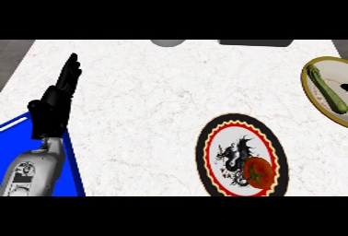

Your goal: Pick the squash from the plate and place it in the bowl

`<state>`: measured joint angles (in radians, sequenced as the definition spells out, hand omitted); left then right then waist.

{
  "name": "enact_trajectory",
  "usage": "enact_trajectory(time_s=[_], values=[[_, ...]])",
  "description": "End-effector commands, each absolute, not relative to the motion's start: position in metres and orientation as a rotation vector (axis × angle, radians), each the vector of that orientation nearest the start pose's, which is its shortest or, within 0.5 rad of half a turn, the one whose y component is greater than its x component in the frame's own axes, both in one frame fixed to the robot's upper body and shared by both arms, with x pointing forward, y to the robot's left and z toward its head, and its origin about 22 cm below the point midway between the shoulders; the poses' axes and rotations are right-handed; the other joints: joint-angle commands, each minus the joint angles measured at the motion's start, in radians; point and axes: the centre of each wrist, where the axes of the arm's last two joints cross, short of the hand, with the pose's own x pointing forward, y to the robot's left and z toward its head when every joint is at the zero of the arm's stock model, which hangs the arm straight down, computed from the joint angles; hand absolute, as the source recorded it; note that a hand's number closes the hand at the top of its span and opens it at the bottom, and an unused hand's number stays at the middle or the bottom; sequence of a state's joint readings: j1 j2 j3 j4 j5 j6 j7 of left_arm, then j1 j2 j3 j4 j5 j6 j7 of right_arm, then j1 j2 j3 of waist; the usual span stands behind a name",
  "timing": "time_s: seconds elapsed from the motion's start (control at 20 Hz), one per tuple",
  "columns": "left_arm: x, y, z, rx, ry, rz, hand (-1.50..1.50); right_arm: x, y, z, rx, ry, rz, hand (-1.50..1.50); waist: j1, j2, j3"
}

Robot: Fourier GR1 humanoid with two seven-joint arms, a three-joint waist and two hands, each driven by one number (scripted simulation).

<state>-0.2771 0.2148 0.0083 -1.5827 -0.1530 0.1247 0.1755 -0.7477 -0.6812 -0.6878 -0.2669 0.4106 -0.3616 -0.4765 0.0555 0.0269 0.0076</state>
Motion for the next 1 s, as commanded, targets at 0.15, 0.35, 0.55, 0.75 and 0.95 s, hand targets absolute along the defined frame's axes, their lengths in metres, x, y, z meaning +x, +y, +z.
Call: enact_trajectory(time_s=[0.15, 0.35, 0.55, 0.75, 0.95], values=[[0.292, 0.258, 0.076, 0.353, -1.670, -0.179, 0.00, 0.301, -0.528, 0.064, -0.980, -1.553, -0.261, -1.50, -0.024, -0.012, -0.003], [0.297, 0.261, 0.087, 0.380, -1.653, -0.173, 0.00, 0.274, -0.548, 0.059, -0.921, -1.621, -0.284, -1.50, -0.037, -0.017, -0.003], [0.301, 0.278, 0.077, 0.374, -1.641, -0.163, 0.00, 0.254, -0.554, 0.043, -0.822, -1.683, -0.272, -1.50, -0.048, -0.019, -0.005], [0.289, 0.261, 0.070, 0.366, -1.643, -0.166, 0.00, 0.233, -0.561, 0.031, -0.780, -1.679, -0.224, -1.50, -0.037, -0.019, -0.004], [0.286, 0.261, 0.083, 0.378, -1.654, -0.173, 0.00, 0.212, -0.562, 0.014, -0.745, -1.690, -0.197, -1.50, -0.050, -0.025, -0.006]])
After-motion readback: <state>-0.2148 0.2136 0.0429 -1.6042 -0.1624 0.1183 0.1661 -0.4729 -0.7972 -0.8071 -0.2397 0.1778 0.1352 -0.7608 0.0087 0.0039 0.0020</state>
